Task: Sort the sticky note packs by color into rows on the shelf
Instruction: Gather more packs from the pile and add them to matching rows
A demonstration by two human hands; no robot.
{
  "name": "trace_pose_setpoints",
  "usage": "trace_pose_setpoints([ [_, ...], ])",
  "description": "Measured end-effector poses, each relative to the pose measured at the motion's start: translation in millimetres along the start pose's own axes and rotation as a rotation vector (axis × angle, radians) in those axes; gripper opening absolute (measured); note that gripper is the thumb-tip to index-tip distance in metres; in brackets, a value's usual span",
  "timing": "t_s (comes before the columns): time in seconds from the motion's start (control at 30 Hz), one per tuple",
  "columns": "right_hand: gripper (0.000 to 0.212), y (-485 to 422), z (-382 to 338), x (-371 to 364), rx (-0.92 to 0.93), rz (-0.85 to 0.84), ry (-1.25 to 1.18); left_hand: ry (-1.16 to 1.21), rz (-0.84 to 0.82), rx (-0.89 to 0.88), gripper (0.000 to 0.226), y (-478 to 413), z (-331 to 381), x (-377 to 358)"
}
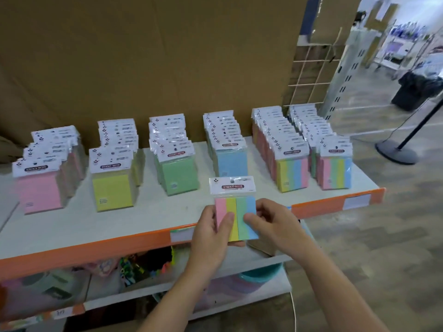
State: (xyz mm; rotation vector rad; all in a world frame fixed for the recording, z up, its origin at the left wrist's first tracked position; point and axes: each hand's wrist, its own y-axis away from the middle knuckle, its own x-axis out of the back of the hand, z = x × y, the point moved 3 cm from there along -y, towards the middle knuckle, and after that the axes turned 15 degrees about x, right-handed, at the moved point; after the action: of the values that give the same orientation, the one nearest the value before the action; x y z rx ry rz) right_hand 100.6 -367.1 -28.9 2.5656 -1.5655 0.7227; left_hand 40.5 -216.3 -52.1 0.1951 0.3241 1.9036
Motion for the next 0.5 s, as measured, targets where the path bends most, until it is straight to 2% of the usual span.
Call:
trace_pose_setpoints([
  [0.13, 0.010, 13, 31, 58, -0.019, 0.072, 0.026, -0.081, -0.048, 0.000, 0.013, -1, -6, -64],
  [0.27, 0.010, 19, 63, 127, -0.054, 0.232, 0.029, -0.196, -0.029, -0.035, 0.025, -7, -8, -115],
  [0.37, 0.006, 8, 87, 185, -0.055, 0.381, 0.200, -0.243, -0.006, 0.006, 0.031, -14, -7, -146],
  [0.5, 0.019, -18, 112, 231, -0.149, 0.363, 0.323, -0.337, 0.047, 0.027, 0.023, -22, -4, -174],
])
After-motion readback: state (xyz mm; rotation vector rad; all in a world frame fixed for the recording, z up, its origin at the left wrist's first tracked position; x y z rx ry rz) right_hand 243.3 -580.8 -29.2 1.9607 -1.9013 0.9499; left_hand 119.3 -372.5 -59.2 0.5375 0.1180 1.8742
